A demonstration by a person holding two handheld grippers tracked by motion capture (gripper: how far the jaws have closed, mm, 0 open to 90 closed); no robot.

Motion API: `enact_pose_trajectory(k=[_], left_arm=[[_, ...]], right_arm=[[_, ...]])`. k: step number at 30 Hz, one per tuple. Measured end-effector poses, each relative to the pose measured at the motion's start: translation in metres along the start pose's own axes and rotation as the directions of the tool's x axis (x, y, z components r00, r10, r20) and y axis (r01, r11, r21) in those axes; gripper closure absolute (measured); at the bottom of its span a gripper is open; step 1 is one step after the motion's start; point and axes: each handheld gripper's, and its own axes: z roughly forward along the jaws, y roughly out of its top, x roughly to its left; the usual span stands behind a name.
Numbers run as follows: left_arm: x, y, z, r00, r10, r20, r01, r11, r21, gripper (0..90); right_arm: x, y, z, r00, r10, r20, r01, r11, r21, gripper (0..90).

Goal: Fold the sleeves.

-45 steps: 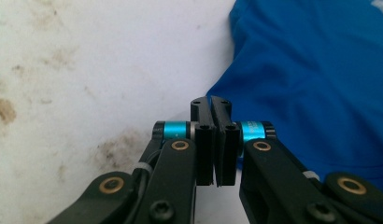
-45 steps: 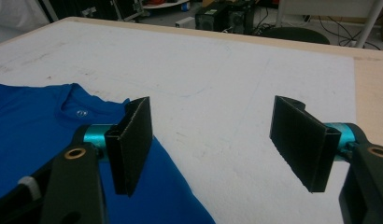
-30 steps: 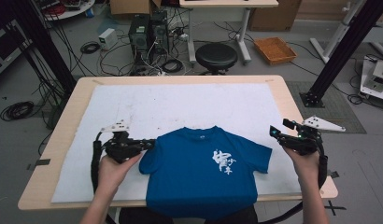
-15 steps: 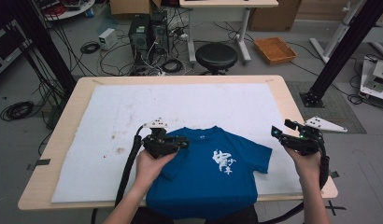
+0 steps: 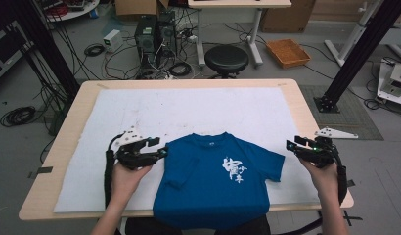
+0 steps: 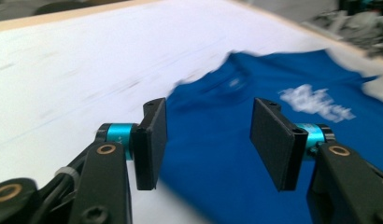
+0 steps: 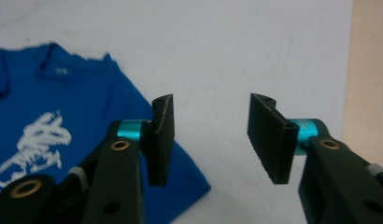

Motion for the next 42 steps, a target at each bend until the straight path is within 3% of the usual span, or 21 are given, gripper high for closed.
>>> enact_pose_trajectory(k=[2, 8, 12, 15, 19, 24, 25, 28, 29, 30, 31, 32, 33, 34, 36, 37, 38, 39, 40, 42], left_arm=[[0.016, -0.012, -0.015, 0.9988, -0.03, -0.038, 0.029, 0.9996, -0.006, 45.9], [0.035, -0.019, -0.031, 0.996, -0.067, -0.059, 0.066, 0.9977, -0.014, 45.9], [0.04, -0.023, -0.033, 0.9946, -0.087, -0.057, 0.086, 0.9962, -0.012, 46.0], [0.04, -0.023, -0.032, 0.9946, -0.089, -0.054, 0.088, 0.9961, -0.006, 45.9], [0.039, -0.022, -0.031, 0.9954, -0.084, -0.045, 0.084, 0.9964, -0.005, 45.9], [0.038, -0.022, -0.031, 0.9952, -0.088, -0.042, 0.088, 0.9961, -0.006, 45.9], [0.038, -0.022, -0.031, 0.9953, -0.088, -0.041, 0.088, 0.9961, -0.006, 46.0], [0.039, -0.021, -0.03, 0.9954, -0.088, -0.037, 0.088, 0.9961, -0.004, 45.9], [0.039, -0.021, -0.03, 0.9955, -0.088, -0.037, 0.087, 0.9962, -0.003, 45.9], [0.039, -0.021, -0.029, 0.9957, -0.086, -0.033, 0.086, 0.9963, 0.0, 45.9], [0.039, -0.021, -0.029, 0.9957, -0.087, -0.031, 0.087, 0.9962, 0.002, 45.9], [0.039, -0.021, -0.029, 0.9959, -0.085, -0.031, 0.085, 0.9964, 0.003, 45.9], [0.038, -0.021, -0.028, 0.9957, -0.088, -0.028, 0.088, 0.9961, 0.005, 46.0], [0.038, -0.02, -0.028, 0.9959, -0.087, -0.025, 0.087, 0.9962, 0.006, 46.0], [0.038, -0.019, -0.028, 0.9963, -0.083, -0.022, 0.084, 0.9965, 0.006, 46.0], [0.037, -0.019, -0.028, 0.9963, -0.084, -0.017, 0.084, 0.9965, 0.003, 45.9], [0.037, -0.019, -0.028, 0.9963, -0.084, -0.017, 0.084, 0.9965, 0.003, 46.0], [0.036, -0.018, -0.027, 0.9966, -0.081, -0.015, 0.081, 0.9967, 0.004, 46.0], [0.036, -0.018, -0.027, 0.9966, -0.081, -0.013, 0.081, 0.9967, 0.002, 46.0], [0.034, -0.018, -0.026, 0.9966, -0.082, -0.008, 0.082, 0.9966, 0.006, 45.9]], right_arm=[[-0.007, -0.01, 0.007, 0.9994, 0.031, -0.013, -0.03, 0.998, 0.057, 58.6], [-0.009, -0.021, 0.019, 0.9988, 0.044, -0.024, -0.04, 0.991, 0.13, 63.7], [-0.008, -0.022, 0.024, 0.9988, 0.035, -0.034, -0.03, 0.989, 0.147, 65.8], [-0.008, -0.026, 0.034, 0.9985, 0.03, -0.046, -0.02, 0.977, 0.213, 72.3], [-0.008, -0.026, 0.032, 0.9981, 0.025, -0.056, -0.012, 0.975, 0.221, 88.7], [-0.004, -0.016, 0.023, 0.9927, 0.062, -0.103, -0.041, 0.98, 0.197, 89.5], [0.002, -0.008, 0.019, 0.9839, 0.092, -0.153, -0.061, 0.979, 0.193, 89.5], [0.013, 0.003, 0.015, 0.979, 0.092, -0.182, -0.056, 0.979, 0.194, 89.5], [0.029, 0.014, 0.013, 0.9776, 0.068, -0.199, -0.028, 0.98, 0.196, 89.4], [0.029, 0.014, 0.013, 0.9776, 0.068, -0.199, -0.028, 0.98, 0.196, 89.4], [0.05, 0.025, 0.014, 0.9784, 0.024, -0.205, 0.016, 0.981, 0.194, 89.4], [0.05, 0.025, 0.014, 0.9784, 0.024, -0.205, 0.016, 0.981, 0.194, 89.4], [0.067, 0.031, 0.017, 0.9769, -0.013, -0.214, 0.054, 0.981, 0.189, 89.4], [0.067, 0.031, 0.017, 0.9769, -0.013, -0.214, 0.054, 0.981, 0.189, 89.4], [0.087, 0.036, 0.022, 0.9748, -0.042, -0.219, 0.085, 0.978, 0.188, 89.3], [0.106, 0.039, 0.031, 0.9722, -0.084, -0.219, 0.122, 0.978, 0.167, 89.3], [0.106, 0.039, 0.031, 0.9722, -0.084, -0.219, 0.122, 0.978, 0.167, 89.3], [0.123, 0.04, 0.042, 0.9697, -0.11, -0.218, 0.143, 0.979, 0.143, 89.3], [0.123, 0.04, 0.042, 0.9697, -0.11, -0.218, 0.143, 0.979, 0.143, 89.3], [0.143, 0.039, 0.06, 0.9664, -0.134, -0.219, 0.162, 0.98, 0.114, 87.1]])
